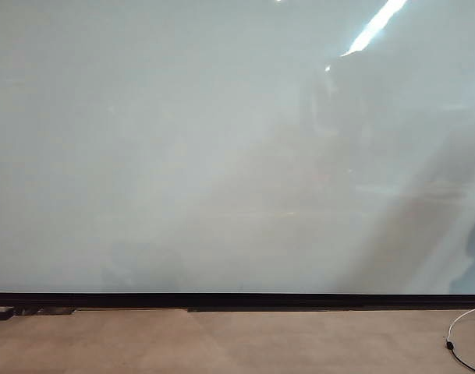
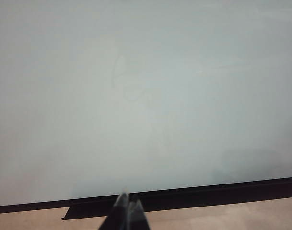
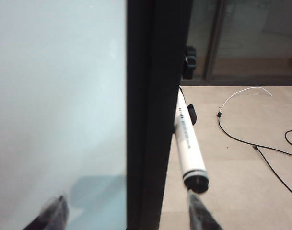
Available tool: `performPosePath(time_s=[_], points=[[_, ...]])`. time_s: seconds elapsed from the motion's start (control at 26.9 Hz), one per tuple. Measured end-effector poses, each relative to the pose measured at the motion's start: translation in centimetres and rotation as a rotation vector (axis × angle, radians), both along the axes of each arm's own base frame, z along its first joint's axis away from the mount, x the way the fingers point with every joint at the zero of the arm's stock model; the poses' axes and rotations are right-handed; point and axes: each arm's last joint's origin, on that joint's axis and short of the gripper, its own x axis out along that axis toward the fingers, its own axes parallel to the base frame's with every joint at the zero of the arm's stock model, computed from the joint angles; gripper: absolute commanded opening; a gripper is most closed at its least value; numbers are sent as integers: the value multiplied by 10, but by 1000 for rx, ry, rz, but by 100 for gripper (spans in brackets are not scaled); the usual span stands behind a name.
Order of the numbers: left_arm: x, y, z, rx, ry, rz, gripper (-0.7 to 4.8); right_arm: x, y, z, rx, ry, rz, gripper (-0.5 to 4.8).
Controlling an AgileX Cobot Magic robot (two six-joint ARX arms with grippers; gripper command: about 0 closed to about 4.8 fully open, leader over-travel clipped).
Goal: Pick up the pen on the shelf to the right of the whiteboard and draw a straight line.
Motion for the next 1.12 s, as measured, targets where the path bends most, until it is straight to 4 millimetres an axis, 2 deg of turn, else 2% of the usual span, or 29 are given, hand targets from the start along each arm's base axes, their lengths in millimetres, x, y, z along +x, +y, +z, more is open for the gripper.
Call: performPosePath(time_s=[0.11, 0.3, 0.45, 0.56, 0.67, 0.82, 1.12], points=[[0, 0, 0, 0, 0, 0, -5, 3, -6, -2, -16, -25, -23, 321], [0, 0, 0, 0, 1, 0, -5, -6, -23, 12, -72, -97, -61, 320], [0, 0, 0, 0, 2, 0, -5, -2, -51, 26, -57, -144, 36, 320], [0, 0, 0, 0, 2, -1, -5, 8, -56, 32, -23, -163, 151, 321], [0, 0, 0, 0, 2, -1, -5, 14, -53, 20, 23, -124, 200, 321], [0, 0, 0, 0, 4, 0, -5, 21, -54, 0, 24, -93, 170, 321], [0, 0, 0, 0, 3, 0, -5, 37, -57, -19, 0, -126, 166, 328]])
